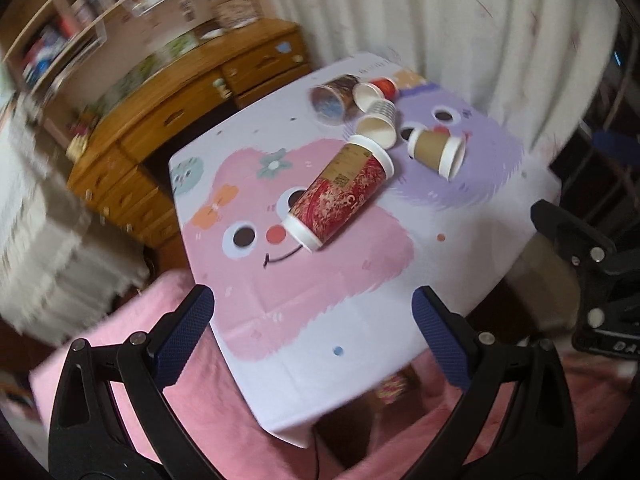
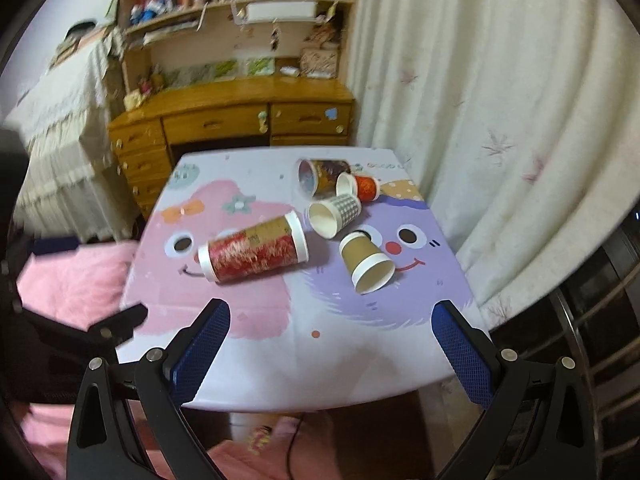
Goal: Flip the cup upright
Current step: 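Reach the left tool to the red patterned cup and grasp its body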
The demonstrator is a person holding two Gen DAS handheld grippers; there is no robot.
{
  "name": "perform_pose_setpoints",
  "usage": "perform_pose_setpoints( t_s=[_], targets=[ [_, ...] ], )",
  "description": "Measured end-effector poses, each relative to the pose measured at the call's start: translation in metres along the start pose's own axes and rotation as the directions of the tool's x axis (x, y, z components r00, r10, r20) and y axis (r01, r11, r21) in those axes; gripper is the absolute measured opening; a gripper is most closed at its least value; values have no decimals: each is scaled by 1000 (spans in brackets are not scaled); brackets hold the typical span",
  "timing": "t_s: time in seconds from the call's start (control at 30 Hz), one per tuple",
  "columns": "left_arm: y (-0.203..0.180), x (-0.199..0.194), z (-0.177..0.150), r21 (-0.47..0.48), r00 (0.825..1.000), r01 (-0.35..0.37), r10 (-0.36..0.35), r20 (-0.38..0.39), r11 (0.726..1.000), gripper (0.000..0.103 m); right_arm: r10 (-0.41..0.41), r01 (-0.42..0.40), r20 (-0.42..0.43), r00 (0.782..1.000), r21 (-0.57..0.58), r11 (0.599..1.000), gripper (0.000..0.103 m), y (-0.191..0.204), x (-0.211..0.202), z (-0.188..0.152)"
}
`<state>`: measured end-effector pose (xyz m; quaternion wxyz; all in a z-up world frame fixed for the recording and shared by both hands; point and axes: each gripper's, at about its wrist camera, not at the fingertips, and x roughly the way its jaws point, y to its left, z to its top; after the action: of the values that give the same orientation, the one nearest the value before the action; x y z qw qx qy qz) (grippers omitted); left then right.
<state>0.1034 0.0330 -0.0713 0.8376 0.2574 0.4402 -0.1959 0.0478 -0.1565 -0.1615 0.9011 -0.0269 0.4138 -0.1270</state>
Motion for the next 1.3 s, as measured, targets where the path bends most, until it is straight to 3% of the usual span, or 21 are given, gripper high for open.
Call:
perform_pose_setpoints(
  t_s=[0.1, 0.27, 0.47, 0.67, 0.73, 0.8, 0.97, 1.1, 1.3],
  targets=[
    [-13, 25, 22, 140, 1000, -2, 2, 2, 990, 99, -38, 33, -65, 997, -72, 997, 103, -3, 36, 2],
    [-39, 85, 66, 357, 999, 14, 3, -49, 934, 99, 9, -30, -120, 993, -177, 984, 103, -17, 98, -2],
    [-62, 166, 107, 470, 983, 105, -19, -184, 877, 99, 13, -93, -221, 975, -355, 930, 102, -28, 183, -11],
    [-84, 249, 129, 540, 949, 142, 41, -313, 830, 99, 37, -172, -345, 938, -369, 913, 102, -41, 257, -23],
    [-86, 274, 136, 526, 937, 148, 52, -346, 837, 99, 47, -193, -379, 924, -355, 915, 102, -44, 273, -24],
    [-84, 294, 139, 493, 913, 180, 43, -406, 851, 98, 48, -205, -406, 913, -354, 913, 102, -47, 286, -24],
    [-83, 331, 150, 365, 844, 274, -40, -535, 890, 77, 48, -226, -443, 895, -358, 906, 102, -57, 313, -24],
    [-87, 341, 156, 325, 832, 273, -53, -552, 906, 76, 50, -235, -453, 890, -361, 902, 102, -64, 321, -25],
    [-86, 342, 157, 208, 808, 271, -104, -579, 940, 75, 40, -205, -422, 906, -354, 912, 102, -64, 312, -23]
  ],
)
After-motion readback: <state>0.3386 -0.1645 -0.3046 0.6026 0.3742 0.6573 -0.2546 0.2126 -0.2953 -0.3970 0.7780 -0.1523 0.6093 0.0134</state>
